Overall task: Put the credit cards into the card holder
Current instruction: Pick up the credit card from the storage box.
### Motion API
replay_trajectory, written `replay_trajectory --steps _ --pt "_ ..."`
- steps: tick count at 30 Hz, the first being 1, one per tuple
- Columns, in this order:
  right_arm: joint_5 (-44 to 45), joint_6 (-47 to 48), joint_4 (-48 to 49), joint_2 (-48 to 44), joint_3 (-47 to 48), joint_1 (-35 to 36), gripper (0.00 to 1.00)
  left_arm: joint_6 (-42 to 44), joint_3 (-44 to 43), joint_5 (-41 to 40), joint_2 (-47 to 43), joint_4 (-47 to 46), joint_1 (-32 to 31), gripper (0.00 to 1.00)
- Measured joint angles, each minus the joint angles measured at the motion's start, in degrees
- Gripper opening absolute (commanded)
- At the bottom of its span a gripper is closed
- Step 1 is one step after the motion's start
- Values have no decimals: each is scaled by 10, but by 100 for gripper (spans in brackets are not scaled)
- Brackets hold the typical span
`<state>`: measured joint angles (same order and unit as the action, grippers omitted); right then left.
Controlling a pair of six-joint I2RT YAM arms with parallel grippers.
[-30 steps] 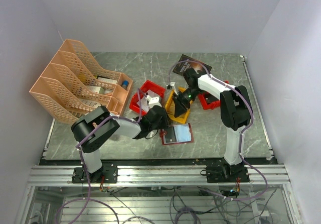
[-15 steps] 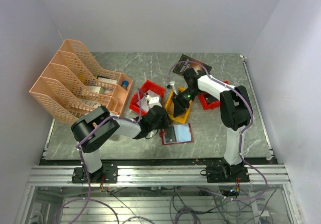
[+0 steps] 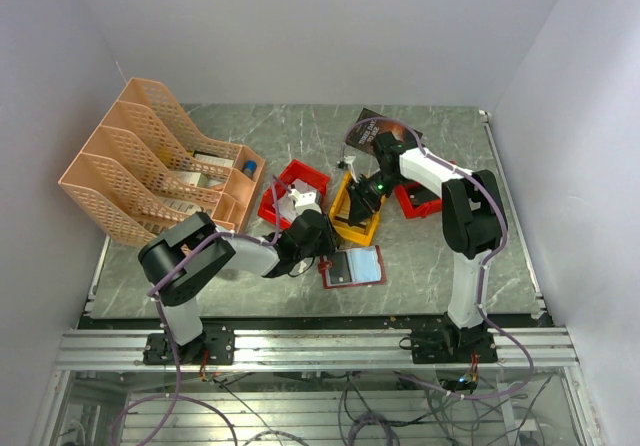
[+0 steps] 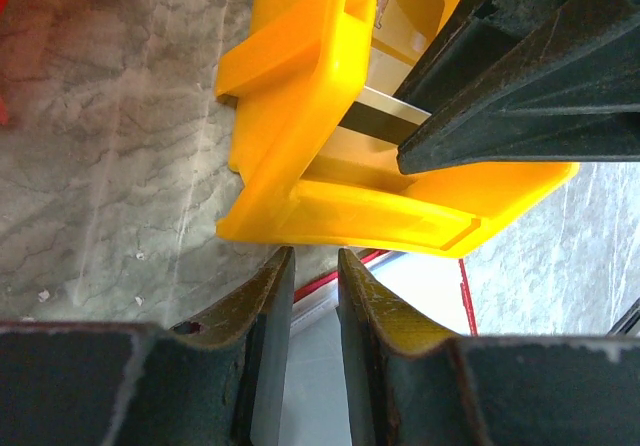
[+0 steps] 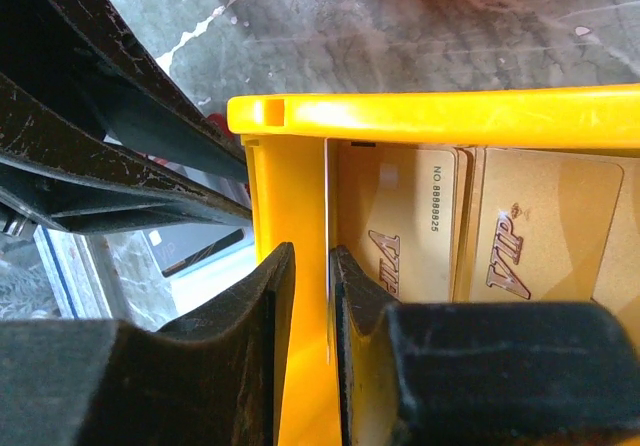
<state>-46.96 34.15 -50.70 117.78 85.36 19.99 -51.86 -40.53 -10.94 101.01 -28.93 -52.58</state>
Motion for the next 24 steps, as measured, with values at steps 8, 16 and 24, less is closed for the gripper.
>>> replay_trajectory --steps 8,16,24 --pt "16 -10 9 0 0 0 13 0 2 0 -6 0 0 35" --pt "37 -2 9 6 0 13 17 0 6 0 -7 -3 0 35" --pt "50 7 9 17 0 24 9 0 6 0 -7 -4 0 35"
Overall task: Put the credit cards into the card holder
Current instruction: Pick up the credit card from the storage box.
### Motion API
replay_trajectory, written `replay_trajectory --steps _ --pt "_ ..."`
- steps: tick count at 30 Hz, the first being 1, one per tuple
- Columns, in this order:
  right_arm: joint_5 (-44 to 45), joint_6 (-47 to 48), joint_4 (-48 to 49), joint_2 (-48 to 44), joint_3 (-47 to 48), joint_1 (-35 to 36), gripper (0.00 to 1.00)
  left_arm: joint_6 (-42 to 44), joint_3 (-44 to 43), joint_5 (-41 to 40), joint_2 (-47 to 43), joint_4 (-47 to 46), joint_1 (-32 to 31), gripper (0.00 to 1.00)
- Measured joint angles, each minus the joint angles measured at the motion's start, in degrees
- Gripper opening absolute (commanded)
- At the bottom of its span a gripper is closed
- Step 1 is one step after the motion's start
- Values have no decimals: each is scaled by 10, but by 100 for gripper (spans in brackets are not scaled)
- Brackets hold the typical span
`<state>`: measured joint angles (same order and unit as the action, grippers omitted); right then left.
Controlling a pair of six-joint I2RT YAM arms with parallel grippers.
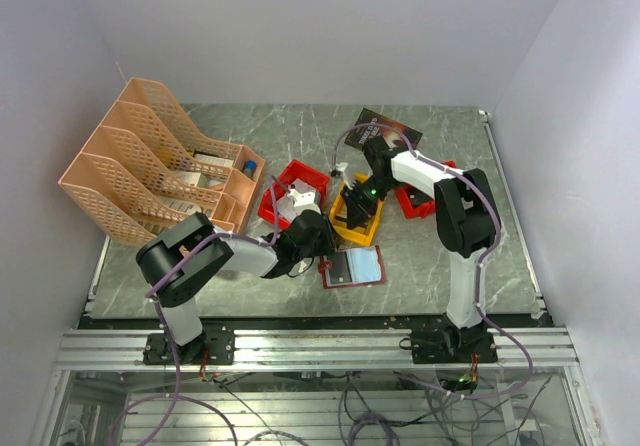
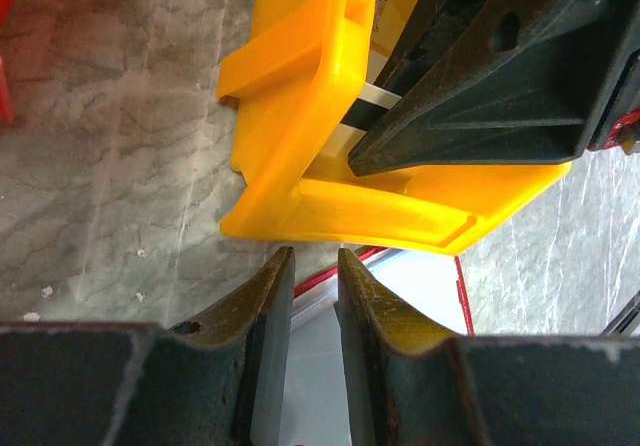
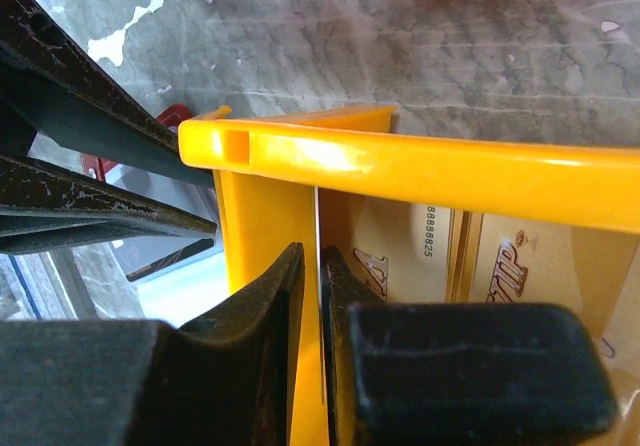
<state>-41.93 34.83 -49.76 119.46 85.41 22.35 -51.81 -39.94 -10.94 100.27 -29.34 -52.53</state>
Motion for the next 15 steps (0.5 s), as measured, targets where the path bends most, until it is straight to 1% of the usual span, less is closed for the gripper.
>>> replay_trajectory --steps 2,3,8,15 --pt "0 3 0 3 0 2 1 2 0 0 0 0 0 35" --pt "-1 5 0 4 0 2 0 3 0 0 0 0 0 35" --pt "-8 5 -8 5 9 -1 0 10 23 0 -33 -5 0 36" --pt "-17 -6 -14 -6 51 -28 0 20 70 -4 -141 -4 0 36"
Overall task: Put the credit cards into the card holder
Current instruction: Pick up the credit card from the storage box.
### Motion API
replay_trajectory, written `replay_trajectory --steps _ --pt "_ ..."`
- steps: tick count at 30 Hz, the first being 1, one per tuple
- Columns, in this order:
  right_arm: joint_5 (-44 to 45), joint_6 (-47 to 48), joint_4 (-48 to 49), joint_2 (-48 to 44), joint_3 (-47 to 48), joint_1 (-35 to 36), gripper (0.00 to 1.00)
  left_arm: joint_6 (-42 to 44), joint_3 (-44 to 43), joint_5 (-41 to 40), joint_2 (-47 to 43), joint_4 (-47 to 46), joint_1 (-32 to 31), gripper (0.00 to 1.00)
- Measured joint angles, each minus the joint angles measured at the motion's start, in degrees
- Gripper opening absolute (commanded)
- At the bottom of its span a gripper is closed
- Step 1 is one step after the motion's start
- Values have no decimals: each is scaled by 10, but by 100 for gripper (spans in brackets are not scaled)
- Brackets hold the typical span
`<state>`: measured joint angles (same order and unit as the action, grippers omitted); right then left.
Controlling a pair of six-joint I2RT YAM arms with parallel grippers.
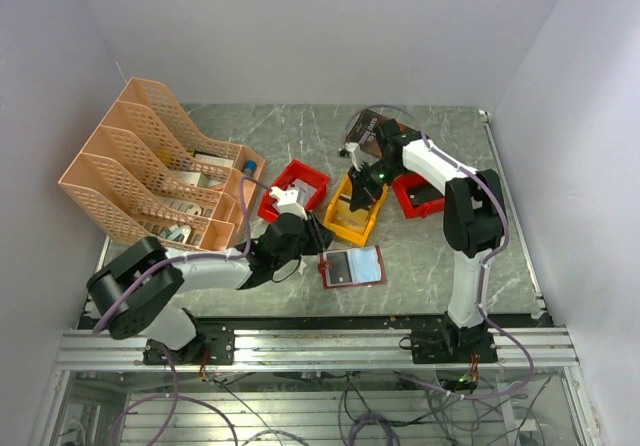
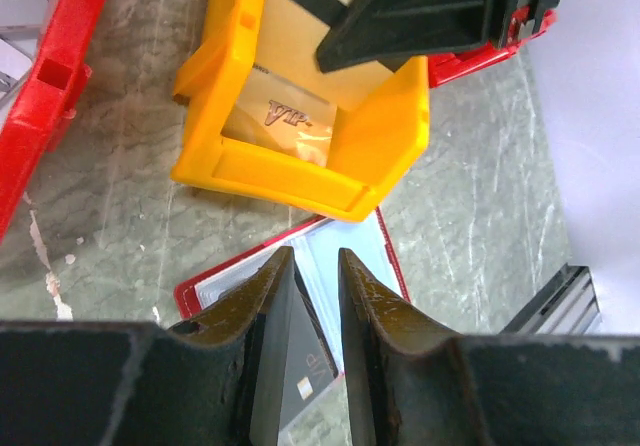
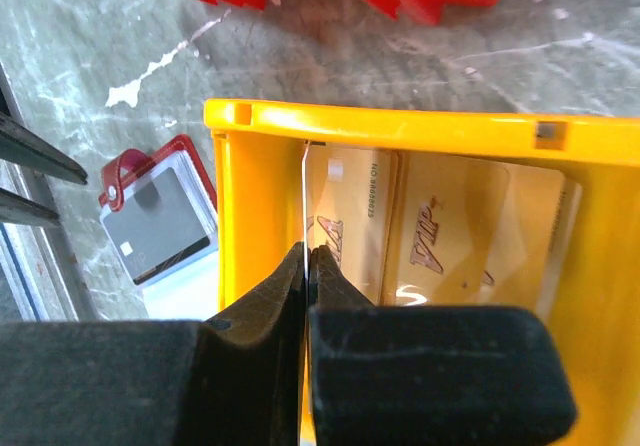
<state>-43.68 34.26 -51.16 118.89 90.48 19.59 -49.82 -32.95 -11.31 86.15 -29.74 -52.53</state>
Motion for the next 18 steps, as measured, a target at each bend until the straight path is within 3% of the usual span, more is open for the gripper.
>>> replay_trajectory --steps 10,14,18 --pt "-66 -80 33 -94 -15 -50 0 -6 75 -13 -144 22 0 38" --pt "-115 -226 155 -193 -146 -82 0 -10 90 -17 -203 35 0 41" --pt "-103 -398 261 -258 -240 -92 0 -14 90 -22 -259 48 0 41"
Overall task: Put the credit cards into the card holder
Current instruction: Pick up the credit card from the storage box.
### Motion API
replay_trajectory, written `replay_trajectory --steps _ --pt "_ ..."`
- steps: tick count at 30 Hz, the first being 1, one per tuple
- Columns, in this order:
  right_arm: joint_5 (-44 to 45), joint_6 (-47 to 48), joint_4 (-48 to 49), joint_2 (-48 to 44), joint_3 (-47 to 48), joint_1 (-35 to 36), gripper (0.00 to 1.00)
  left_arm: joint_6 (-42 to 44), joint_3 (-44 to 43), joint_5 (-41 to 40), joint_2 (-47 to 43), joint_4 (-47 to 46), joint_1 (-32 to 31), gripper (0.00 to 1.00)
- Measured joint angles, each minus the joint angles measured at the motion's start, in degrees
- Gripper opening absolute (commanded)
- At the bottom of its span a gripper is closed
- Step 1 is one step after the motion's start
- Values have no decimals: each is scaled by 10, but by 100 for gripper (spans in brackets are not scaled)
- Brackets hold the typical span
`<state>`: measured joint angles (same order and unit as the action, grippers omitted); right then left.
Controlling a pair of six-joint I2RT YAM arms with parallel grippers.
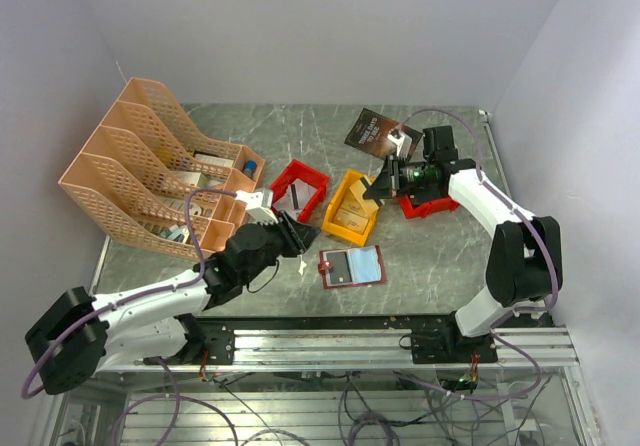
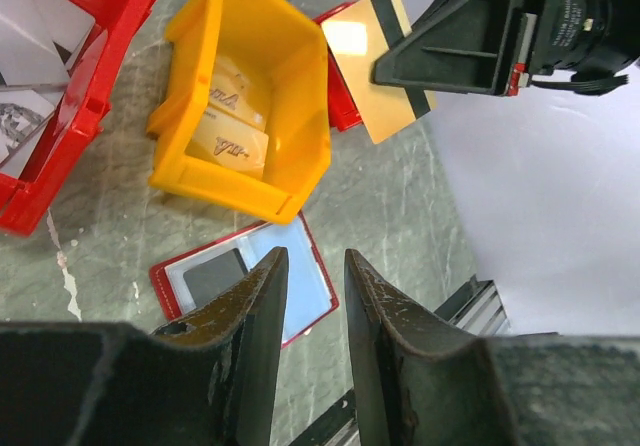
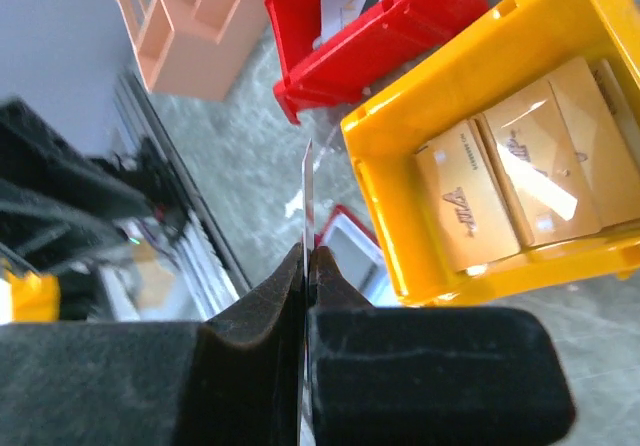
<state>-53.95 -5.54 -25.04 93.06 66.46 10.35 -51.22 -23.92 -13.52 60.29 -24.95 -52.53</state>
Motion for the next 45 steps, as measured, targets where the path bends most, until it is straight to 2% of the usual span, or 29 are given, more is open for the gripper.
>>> replay_trajectory --steps 5,9,13,20,35,38,40,42,44,45 --pt "44 -202 25 -12 0 1 0 -7 0 -3 -29 14 0 41" --pt "54 -321 27 -14 -5 -1 0 -14 -2 -3 -28 17 0 41" --pt "52 -387 26 -14 -6 -3 0 -19 -17 -2 -22 19 0 41" --pt "40 -443 32 -18 -11 -8 0 -31 -25 3 -22 16 0 41" --pt "-6 -495 101 -45 -57 -13 0 -64 -24 20 -22 -39 0 44" --pt "-64 -477 177 -45 -84 -14 0 -64 -6 21 -30 -65 0 49" --pt "-133 -470 274 -46 -122 -17 0 -62 12 25 -37 -92 0 55" --pt "-194 -435 320 -46 -141 -17 0 -55 32 33 -43 -132 0 56" --pt "-236 -343 294 -46 -133 -17 0 -42 48 48 -47 -172 0 56" --pt "-254 -269 249 -46 -115 -16 0 -32 54 59 -47 -193 0 56"
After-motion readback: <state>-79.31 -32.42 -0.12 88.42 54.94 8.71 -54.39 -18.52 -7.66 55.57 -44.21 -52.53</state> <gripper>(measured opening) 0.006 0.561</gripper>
